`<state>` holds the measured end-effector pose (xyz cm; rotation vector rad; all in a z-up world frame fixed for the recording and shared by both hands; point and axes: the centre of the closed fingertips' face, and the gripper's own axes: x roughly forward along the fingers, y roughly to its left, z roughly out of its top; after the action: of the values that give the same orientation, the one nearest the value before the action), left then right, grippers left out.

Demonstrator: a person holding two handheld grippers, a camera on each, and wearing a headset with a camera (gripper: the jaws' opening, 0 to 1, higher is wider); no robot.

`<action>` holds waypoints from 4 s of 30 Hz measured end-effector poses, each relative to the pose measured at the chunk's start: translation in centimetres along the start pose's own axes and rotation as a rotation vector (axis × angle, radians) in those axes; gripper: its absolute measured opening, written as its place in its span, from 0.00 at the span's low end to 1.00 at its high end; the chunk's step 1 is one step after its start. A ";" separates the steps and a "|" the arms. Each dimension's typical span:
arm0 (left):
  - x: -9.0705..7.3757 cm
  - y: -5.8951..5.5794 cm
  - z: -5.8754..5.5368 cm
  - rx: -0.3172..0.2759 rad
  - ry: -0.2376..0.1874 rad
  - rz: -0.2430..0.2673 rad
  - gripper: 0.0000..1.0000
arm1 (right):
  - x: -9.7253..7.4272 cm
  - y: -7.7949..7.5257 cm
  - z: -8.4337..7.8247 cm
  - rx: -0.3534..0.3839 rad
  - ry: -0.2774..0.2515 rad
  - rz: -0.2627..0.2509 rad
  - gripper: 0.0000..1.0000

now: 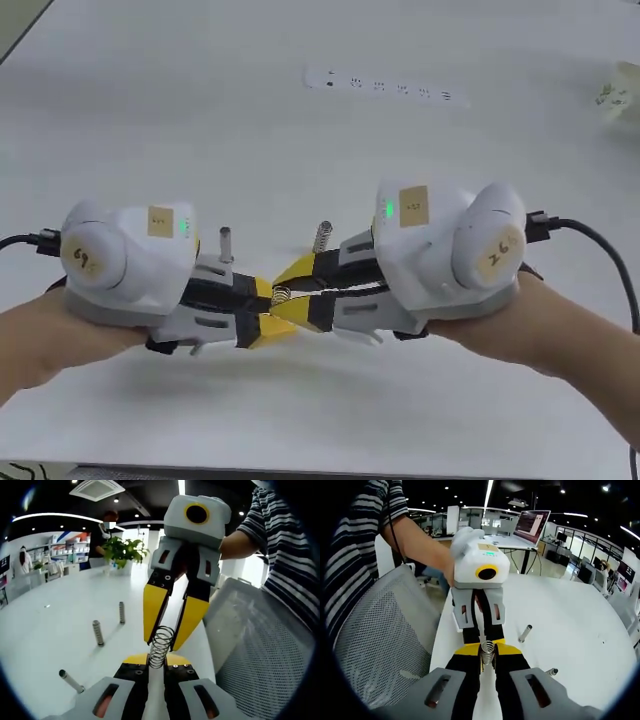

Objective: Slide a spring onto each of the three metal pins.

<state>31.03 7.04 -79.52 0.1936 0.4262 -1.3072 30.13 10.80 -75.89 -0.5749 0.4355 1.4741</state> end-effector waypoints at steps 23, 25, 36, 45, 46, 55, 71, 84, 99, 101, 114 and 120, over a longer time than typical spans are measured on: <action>-0.1 0.4 0.1 -0.049 -0.024 0.035 0.04 | -0.1 -0.2 -0.1 -0.058 0.014 -0.020 0.07; -0.1 0.5 0.3 -0.063 -0.035 0.038 0.05 | 0.0 -0.2 -0.1 -0.061 0.018 -0.016 0.07; -0.2 0.7 0.2 -0.091 -0.045 0.053 0.10 | 0.2 -0.5 -0.5 -0.072 0.034 -0.028 0.07; -1.1 1.1 -0.4 -0.134 -0.058 0.090 0.16 | 0.1 -1.0 -1.0 -0.048 0.040 -0.045 0.07; -1.2 1.2 -0.4 -0.139 -0.060 0.095 0.17 | 0.1 -1.0 -1.0 -0.052 0.043 -0.046 0.07; -2.7 1.9 -0.7 -0.167 -0.084 0.153 0.27 | 0.1 -1.4 -1.2 -0.057 0.048 -0.064 0.07; -6.7 3.5 -2.6 -0.223 -0.119 0.299 0.56 | -0.2 -2.2 -1.9 -0.051 0.068 -0.095 0.07; -8.8 4.5 -2.1 -0.241 -0.172 0.368 0.75 | -0.4 -2.6 -2.2 -0.036 0.068 -0.117 0.07; -9.8 5.3 -2.0 -0.250 -0.201 0.418 0.98 | -0.1 -3.0 -2.9 0.014 0.085 -0.107 0.08; -9.9 5.4 -2.0 -0.254 -0.202 0.418 0.98 | -0.1 -3.0 -3.0 0.047 0.084 -0.098 0.08; -10.1 5.4 -2.0 -0.258 -0.197 0.415 0.98 | 0.5 -3.5 -3.0 0.165 0.086 -0.059 0.08; -10.3 5.4 -2.1 -0.252 -0.192 0.419 0.98 | 0.9 -4.1 -2.3 0.146 0.085 -0.055 0.08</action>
<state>33.81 18.46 -77.77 -0.0537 0.3587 -0.8421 34.40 10.15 -77.89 -0.5307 0.5846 1.3561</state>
